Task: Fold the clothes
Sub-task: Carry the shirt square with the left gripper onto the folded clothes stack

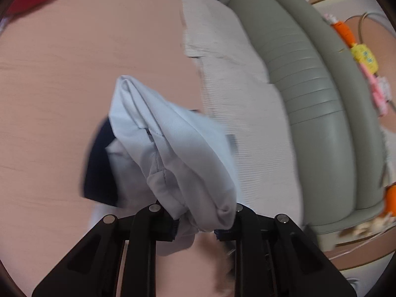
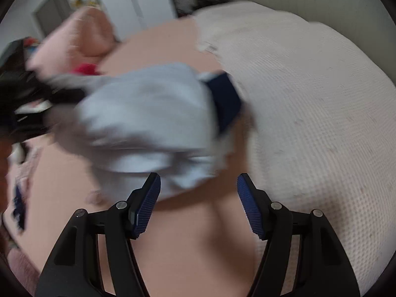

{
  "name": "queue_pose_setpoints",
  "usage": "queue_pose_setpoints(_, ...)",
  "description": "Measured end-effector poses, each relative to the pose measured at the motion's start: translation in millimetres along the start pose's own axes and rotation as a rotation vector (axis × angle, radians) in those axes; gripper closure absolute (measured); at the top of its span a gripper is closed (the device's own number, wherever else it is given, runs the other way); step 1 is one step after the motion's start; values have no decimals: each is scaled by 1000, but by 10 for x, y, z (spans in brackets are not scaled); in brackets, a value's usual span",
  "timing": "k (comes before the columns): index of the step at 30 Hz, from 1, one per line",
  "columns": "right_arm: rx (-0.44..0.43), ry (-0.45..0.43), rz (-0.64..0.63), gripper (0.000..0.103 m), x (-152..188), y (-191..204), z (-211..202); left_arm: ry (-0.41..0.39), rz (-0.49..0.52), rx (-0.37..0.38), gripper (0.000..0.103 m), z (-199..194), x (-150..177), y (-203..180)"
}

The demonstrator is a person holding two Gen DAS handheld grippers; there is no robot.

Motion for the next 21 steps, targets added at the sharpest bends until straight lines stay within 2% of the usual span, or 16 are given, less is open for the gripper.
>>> queue_pose_setpoints(2, -60, -21, -38, 37, -15, 116, -60, -5, 14, 12, 82, 16, -9, -127)
queue_pose_setpoints(4, -35, -10, -21, 37, -44, 110, 46, -2, 18, 6, 82, 69, 26, -175)
queue_pose_setpoints(7, 12, 21, 91, 47, -109, -109, 222, 12, -1, 1, 82, 85, 153, -122)
queue_pose_setpoints(10, 78, -29, 156, 49, -181, -306, 148, 13, -12, -14, 82, 105, 316, -23)
queue_pose_setpoints(12, 150, -83, 162, 46, -230, -409, 50, 14, -40, -11, 81, 131, 450, 91)
queue_pose_setpoints(15, 146, -100, 203, 46, -237, -494, 17, 27, -80, 6, 79, 359, 642, 164)
queue_pose_setpoints(18, 148, -77, 222, 46, -224, -545, 59, -9, -125, 19, 60, 366, 793, 289)
queue_pose_setpoints(19, 145, -70, 222, 46, -224, -557, 63, -29, -150, 31, 50, 343, 837, 343)
queue_pose_setpoints(21, 117, -54, 198, 46, -238, -570, 39, -69, -197, 76, 44, 262, 903, 443)
Point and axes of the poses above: each gripper's, at about its wrist camera, not at the fingertips, and z roughly the way its jaws point, y to its left, x to its underside, the point moved 5 cm from there along z, roughly the way its jaws point, and after that the axes turned 5 degrees about x, right-handed, at the moved point
